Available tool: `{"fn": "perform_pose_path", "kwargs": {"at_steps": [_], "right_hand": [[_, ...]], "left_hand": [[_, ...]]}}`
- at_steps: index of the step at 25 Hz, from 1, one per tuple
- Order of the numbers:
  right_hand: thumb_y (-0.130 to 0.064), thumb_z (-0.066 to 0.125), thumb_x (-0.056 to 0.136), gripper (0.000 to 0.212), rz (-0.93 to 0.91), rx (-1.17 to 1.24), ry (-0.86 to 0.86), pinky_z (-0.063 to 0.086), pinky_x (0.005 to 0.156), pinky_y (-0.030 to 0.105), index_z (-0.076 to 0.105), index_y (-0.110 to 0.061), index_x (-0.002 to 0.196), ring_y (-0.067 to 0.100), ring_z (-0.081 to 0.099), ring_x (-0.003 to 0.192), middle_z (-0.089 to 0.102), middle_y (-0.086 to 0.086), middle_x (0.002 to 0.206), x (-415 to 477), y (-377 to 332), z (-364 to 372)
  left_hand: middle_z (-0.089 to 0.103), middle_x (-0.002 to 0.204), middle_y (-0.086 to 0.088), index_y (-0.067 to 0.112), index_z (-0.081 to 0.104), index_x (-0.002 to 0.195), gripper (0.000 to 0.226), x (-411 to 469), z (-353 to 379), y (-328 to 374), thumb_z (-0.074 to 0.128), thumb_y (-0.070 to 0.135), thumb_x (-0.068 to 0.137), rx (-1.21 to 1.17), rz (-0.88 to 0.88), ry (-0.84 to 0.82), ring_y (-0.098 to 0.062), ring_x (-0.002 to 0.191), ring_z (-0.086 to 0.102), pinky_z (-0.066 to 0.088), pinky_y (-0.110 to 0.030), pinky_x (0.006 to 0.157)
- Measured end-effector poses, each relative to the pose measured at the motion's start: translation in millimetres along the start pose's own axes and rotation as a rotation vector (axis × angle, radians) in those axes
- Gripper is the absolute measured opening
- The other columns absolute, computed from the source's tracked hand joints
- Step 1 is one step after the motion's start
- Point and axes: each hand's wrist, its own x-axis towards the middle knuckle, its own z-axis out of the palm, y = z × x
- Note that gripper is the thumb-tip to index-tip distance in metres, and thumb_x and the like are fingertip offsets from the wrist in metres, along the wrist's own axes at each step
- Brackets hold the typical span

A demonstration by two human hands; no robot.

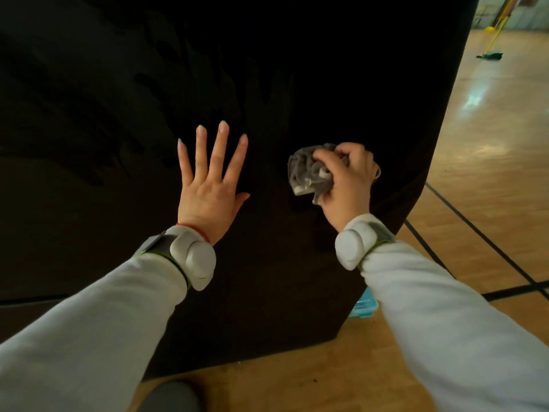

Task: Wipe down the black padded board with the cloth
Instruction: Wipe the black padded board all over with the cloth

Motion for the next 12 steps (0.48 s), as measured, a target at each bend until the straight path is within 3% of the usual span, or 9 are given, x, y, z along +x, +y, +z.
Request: {"fn": "perform_pose_path", "kwargs": {"at_steps": [4, 9, 12], "right_hand": [[-0.02, 0.062, 0.067, 0.037, 0.014, 0.005, -0.174, 0.025, 0.083, 0.037, 0.059, -0.021, 0.104, 0.026, 0.035, 0.097, 0.039, 0.006, 0.108, -46, 8, 18], [-0.009, 0.071, 0.069, 0.038, 0.115, -0.049, -0.588, 0.03, 0.089, 0.045, 0.066, -0.017, 0.106, 0.036, 0.044, 0.103, 0.049, 0.015, 0.112, -90, 12, 21], [-0.007, 0.069, 0.066, 0.039, 0.081, 0.015, -0.36, 0.034, 0.082, 0.044, 0.063, -0.014, 0.104, 0.036, 0.044, 0.098, 0.05, 0.017, 0.108, -72, 6, 7]], "left_hand": [[-0.001, 0.154, -0.014, 0.019, 0.007, 0.15, 0.098, -2, 3, 0, 0.071, 0.032, 0.078, -0.005, -0.001, 0.028, -0.039, 0.139, -0.003, -0.02, -0.046, 0.109], [-0.001, 0.153, -0.013, 0.019, 0.006, 0.15, 0.094, -7, 5, 1, 0.069, 0.031, 0.08, -0.01, 0.003, 0.033, -0.04, 0.139, -0.003, -0.021, -0.045, 0.109], [0.001, 0.154, -0.015, 0.02, 0.005, 0.15, 0.093, -8, 8, 0, 0.067, 0.031, 0.082, 0.005, 0.009, 0.03, -0.04, 0.139, -0.002, -0.022, -0.045, 0.109]]}}
